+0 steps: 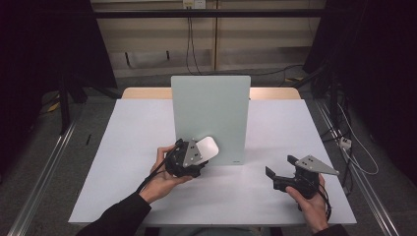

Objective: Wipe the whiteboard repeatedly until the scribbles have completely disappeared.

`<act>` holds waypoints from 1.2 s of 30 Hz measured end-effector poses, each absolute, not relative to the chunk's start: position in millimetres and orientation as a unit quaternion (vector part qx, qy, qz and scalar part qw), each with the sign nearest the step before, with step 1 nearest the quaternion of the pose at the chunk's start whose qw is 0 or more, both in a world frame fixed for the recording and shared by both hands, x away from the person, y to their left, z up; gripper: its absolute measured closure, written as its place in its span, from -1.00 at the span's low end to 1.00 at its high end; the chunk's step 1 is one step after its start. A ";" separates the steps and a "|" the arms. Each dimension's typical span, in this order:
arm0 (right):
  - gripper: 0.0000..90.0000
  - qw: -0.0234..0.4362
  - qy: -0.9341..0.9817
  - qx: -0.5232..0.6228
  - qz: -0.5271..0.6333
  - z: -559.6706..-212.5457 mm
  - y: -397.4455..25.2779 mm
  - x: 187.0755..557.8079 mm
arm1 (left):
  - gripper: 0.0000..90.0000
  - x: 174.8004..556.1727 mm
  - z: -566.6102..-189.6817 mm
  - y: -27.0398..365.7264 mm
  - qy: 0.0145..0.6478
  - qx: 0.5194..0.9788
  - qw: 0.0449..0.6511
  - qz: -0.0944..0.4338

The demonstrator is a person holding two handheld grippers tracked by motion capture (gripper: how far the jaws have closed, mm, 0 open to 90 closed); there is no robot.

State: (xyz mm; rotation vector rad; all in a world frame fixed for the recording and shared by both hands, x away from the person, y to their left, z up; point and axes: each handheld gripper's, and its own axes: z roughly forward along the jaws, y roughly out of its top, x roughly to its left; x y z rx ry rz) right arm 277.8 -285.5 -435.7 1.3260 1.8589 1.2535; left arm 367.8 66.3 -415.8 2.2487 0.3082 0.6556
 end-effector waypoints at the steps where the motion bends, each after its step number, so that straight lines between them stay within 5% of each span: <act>1: -0.81 0.265 0.688 0.491 0.464 -435.7 -285.6 277.9 | -0.31 368.5 -414.2 66.9 0.121 0.879 0.383 0.259; 10: -0.81 0.265 0.688 0.491 0.464 -435.7 -285.7 277.8 | -0.31 380.7 -385.0 76.6 0.148 0.856 0.411 0.279; 24: -0.81 0.266 0.688 0.491 0.464 -435.6 -285.4 277.6 | -0.31 368.1 -416.2 68.9 0.129 0.876 0.390 0.254; 36: -0.81 0.266 0.688 0.490 0.464 -435.7 -286.4 277.6 | -0.31 396.4 -351.7 87.3 0.163 0.838 0.430 0.293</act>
